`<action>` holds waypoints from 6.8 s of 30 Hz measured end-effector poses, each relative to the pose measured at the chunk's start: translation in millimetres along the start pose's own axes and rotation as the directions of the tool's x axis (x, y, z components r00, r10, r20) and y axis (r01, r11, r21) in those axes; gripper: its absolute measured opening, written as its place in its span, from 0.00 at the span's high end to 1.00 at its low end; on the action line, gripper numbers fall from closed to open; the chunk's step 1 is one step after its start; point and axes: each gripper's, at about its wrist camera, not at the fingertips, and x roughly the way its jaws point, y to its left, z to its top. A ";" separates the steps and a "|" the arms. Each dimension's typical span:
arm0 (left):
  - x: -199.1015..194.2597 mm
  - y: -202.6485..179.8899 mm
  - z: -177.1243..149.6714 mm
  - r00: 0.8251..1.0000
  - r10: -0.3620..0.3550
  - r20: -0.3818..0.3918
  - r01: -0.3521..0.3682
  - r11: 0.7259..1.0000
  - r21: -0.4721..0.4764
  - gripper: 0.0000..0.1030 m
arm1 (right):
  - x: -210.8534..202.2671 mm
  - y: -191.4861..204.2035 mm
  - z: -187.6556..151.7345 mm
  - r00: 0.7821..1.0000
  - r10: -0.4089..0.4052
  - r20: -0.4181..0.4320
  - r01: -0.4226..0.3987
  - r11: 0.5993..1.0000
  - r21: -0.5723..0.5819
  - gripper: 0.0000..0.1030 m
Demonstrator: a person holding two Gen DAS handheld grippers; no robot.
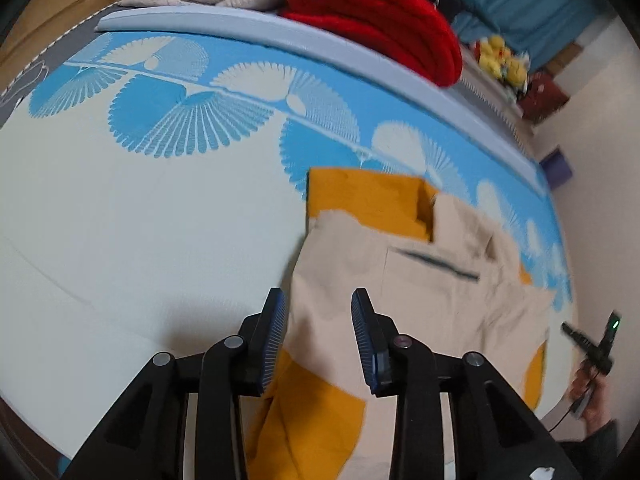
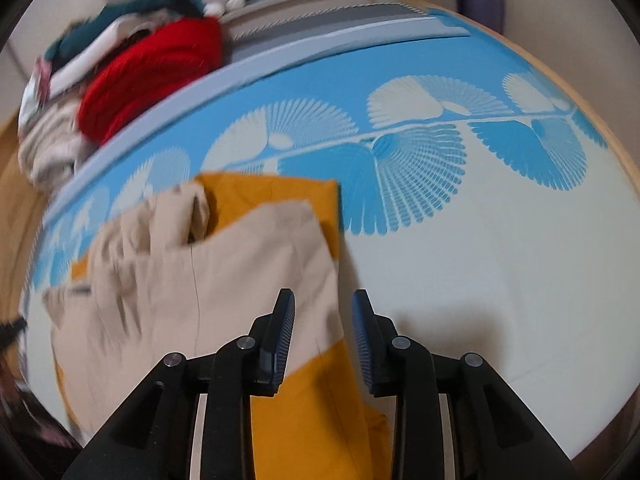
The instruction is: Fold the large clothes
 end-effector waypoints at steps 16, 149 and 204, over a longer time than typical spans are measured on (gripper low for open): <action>77.9 -32.5 2.0 0.973 0.210 -0.094 -0.182 0.953 0.242 0.65 | 66.8 0.2 -13.9 0.971 -0.083 -0.223 0.066 0.994 -0.082 0.57; 92.3 -10.3 -165.5 0.945 -0.231 0.233 0.322 0.787 -0.526 0.65 | 28.4 225.9 -185.6 1.000 0.025 0.000 -0.024 0.930 -0.367 0.83; 26.1 -328.1 -201.5 0.949 -0.261 -0.175 0.313 0.747 0.586 0.57 | -99.3 39.7 -112.3 0.954 0.299 0.033 -0.289 0.942 -0.172 0.34</action>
